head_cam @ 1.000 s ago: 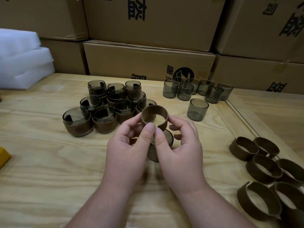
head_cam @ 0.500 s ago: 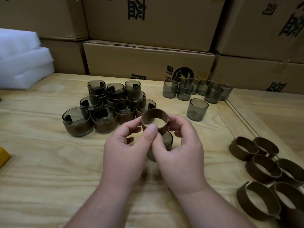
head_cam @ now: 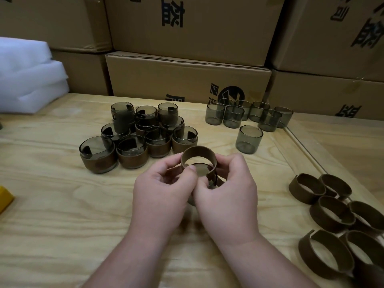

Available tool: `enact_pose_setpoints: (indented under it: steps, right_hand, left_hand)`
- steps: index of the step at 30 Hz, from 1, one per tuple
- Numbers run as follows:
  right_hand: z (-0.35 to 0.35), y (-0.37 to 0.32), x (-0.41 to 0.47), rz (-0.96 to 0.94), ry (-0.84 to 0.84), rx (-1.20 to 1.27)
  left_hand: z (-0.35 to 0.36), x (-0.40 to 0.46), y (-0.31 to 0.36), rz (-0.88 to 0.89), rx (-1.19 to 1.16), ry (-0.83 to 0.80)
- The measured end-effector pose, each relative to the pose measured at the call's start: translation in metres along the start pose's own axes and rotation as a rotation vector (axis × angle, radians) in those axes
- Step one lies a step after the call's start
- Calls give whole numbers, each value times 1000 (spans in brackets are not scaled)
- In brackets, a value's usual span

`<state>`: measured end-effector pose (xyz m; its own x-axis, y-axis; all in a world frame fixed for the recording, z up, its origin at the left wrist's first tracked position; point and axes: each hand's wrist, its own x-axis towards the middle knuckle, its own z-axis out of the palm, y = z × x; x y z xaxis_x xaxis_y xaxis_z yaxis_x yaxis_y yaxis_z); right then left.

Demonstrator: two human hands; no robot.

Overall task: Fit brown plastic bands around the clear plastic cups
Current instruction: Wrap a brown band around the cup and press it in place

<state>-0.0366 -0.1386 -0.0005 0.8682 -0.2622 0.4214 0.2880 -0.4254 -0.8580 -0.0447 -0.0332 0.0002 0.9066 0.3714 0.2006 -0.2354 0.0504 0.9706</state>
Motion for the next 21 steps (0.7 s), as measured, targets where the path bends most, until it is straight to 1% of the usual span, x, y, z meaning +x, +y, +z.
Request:
enact_pose_setpoints:
  steps: [3,6,8,12,16,21]
  right_hand:
    - [0,0,-2,-25,7,7]
    - [-3,0,-4,-108,104,24]
    - [-6,2,-6,-143,133,52]
    - [-8,2,-6,-131,97,120]
    - [-13,-3,-2,-224,95,119]
    - [-17,-5,-2,-312,68,46]
  left_hand:
    - [0,-2,3,46,26,10]
    - [-4,-4,7,162,112,84]
    - [-5,-4,8,197,158,96]
    - [-5,-4,6,197,138,34]
    - [-7,-6,9,165,22,-90]
    - [-13,-2,12,151,40,-109]
